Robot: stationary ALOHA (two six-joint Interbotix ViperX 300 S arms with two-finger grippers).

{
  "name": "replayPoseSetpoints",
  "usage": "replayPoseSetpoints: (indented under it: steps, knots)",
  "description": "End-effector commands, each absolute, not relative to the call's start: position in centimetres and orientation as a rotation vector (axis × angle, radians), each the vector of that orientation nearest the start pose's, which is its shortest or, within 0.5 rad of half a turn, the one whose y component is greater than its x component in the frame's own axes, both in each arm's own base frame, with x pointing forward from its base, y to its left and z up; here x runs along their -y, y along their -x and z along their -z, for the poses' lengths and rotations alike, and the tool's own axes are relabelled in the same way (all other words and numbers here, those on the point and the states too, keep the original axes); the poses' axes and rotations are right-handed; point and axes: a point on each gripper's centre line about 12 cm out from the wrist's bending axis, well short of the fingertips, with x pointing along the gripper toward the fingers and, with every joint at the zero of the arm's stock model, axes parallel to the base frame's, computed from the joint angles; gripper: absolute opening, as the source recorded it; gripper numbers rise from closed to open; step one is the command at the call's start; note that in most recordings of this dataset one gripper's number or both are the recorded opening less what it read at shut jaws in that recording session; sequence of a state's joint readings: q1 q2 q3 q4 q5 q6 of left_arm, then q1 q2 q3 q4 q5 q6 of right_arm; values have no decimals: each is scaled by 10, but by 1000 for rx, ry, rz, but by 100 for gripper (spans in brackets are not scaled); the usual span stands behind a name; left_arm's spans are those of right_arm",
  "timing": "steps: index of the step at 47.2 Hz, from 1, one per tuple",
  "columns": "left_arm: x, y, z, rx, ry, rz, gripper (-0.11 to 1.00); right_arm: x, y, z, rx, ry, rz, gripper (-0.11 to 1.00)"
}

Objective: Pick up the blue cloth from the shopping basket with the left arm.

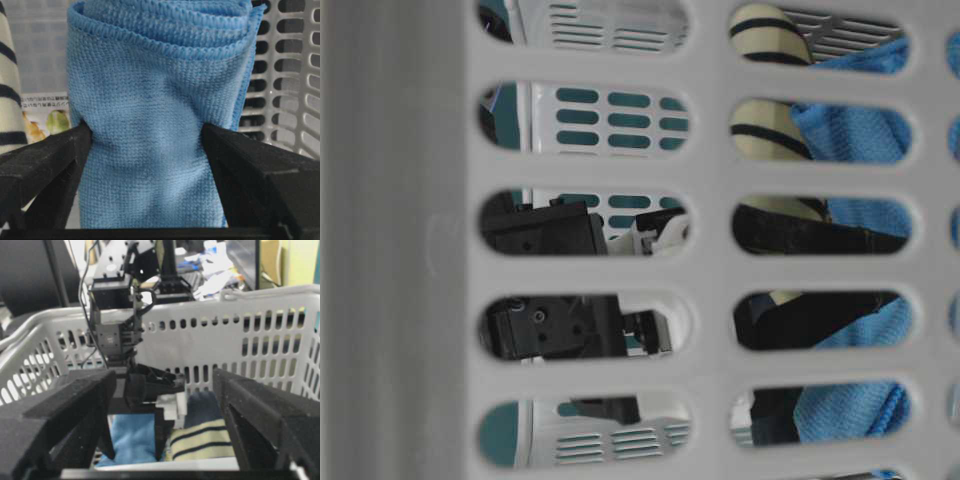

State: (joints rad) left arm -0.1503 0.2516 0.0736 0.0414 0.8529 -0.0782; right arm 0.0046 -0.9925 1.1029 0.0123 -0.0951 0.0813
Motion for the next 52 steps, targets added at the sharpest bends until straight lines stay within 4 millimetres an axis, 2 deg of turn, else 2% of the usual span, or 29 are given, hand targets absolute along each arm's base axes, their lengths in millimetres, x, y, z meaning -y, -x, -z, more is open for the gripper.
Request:
replayPoseSetpoints:
  steps: [1,5,8,15,19,22,29,39,46,52]
  knots:
    - [68,-457,-194,-1169,-70,82,87,0,-199,-310,0,-93,0,76]
    - [68,-457,-194,-1161,-70,83,83,0,-199,-310,0,-93,0,75]
    - [68,-458,-194,-1158,-73,85,74,0,-199,-309,-2,-93,0,76]
    - [71,-459,-200,-1144,-82,96,34,0,-199,-308,-3,-93,0,75]
    - [72,-461,-214,-1110,-81,99,15,0,-199,-308,-3,-95,0,76]
    - [72,-463,-228,-1081,-79,101,13,0,-199,-308,-5,-95,0,75]
    - [72,-464,-284,-994,-62,97,13,0,-199,-308,-3,-95,0,75]
    - [69,-451,-364,-963,-44,85,13,0,-199,-307,-5,-97,0,76]
    - [66,-440,-398,-1006,-24,64,13,0,-199,-308,-3,-95,0,75]
    - [58,-434,-413,-1037,-5,40,13,0,-199,-308,-3,-95,0,75]
